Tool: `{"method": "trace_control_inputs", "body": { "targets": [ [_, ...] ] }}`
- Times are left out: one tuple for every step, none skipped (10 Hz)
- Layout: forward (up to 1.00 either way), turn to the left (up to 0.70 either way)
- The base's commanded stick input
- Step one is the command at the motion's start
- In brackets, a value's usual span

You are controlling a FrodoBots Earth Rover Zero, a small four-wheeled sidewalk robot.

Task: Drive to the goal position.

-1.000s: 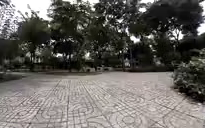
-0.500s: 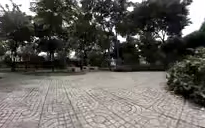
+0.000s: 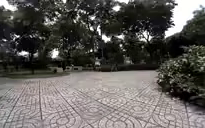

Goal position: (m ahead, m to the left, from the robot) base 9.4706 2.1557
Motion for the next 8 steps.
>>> {"method": "trace_control_inputs", "body": {
  "targets": [
    [1.0, 0.0],
    [1.0, 0.0],
    [1.0, 0.0],
    [1.0, 0.0],
    [1.0, 0.0],
    [1.0, 0.0],
    [1.0, 0.0],
    [1.0, 0.0]
  ]
}}
